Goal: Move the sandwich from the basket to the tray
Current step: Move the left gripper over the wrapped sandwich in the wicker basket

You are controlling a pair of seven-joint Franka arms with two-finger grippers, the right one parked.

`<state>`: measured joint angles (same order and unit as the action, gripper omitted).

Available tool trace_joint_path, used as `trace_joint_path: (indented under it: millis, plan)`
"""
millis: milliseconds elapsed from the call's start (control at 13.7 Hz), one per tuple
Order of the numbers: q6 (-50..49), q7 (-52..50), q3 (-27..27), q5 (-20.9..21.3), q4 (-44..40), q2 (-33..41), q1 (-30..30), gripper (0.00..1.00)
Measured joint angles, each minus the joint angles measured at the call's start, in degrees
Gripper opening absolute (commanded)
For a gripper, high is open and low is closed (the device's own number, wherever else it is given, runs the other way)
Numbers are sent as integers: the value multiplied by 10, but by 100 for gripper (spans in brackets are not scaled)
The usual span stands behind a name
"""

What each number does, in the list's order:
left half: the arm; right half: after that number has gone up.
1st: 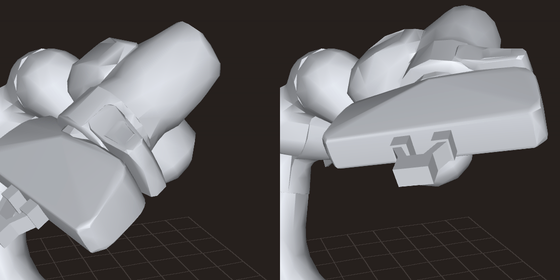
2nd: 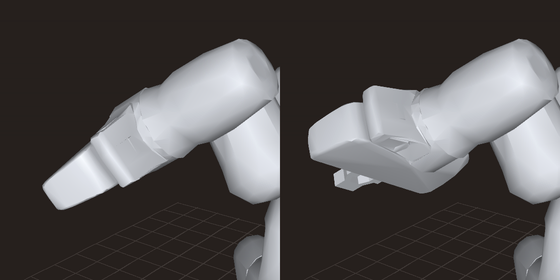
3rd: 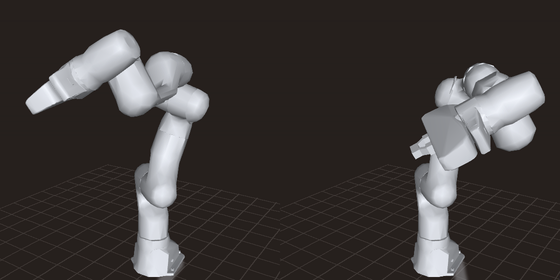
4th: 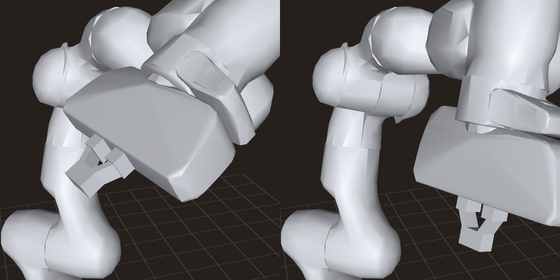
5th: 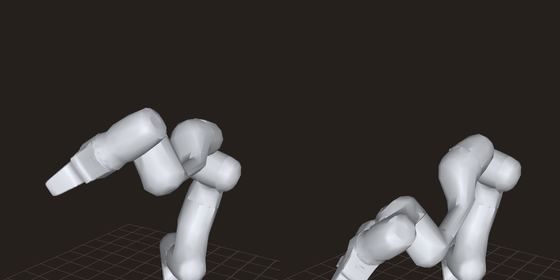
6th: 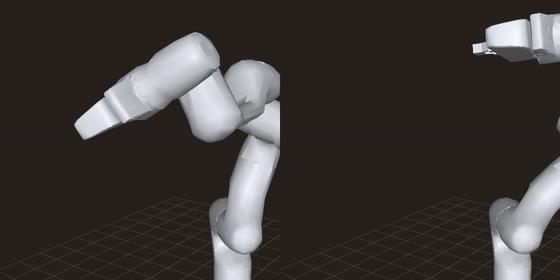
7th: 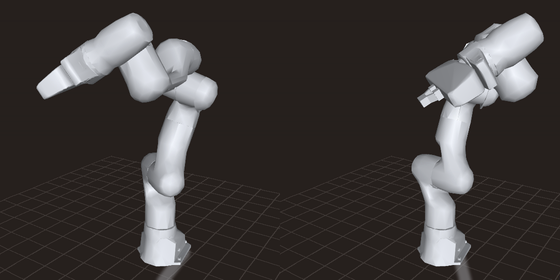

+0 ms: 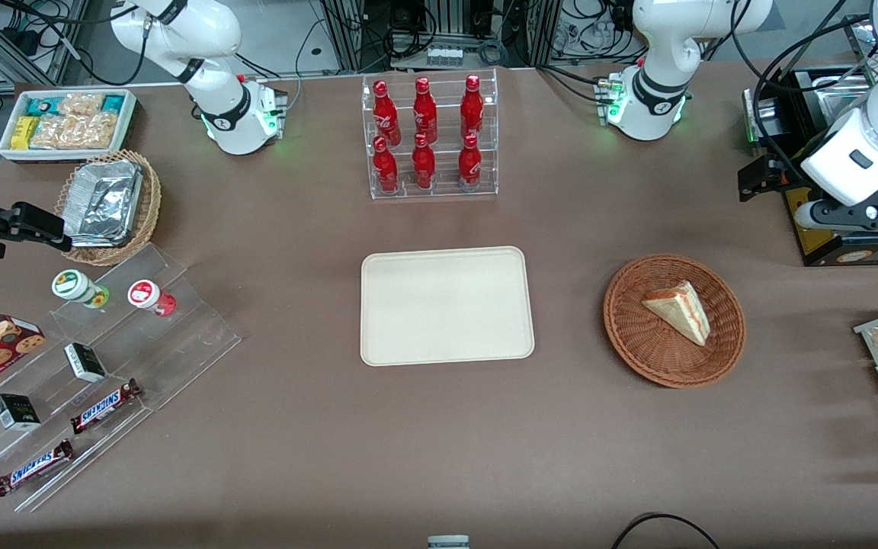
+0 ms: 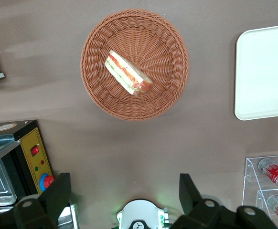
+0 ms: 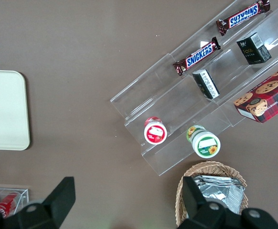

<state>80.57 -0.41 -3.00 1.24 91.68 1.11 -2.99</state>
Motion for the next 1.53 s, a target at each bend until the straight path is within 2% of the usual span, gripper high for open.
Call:
trace_joint_path:
  millis: [583,1166,1530]
  plan:
    - [45,0,0,0,19,-19,0,100]
    - [249,-19,1,1,152,-54,4,100]
    - [306,-22,4,1,185,-87,14,100]
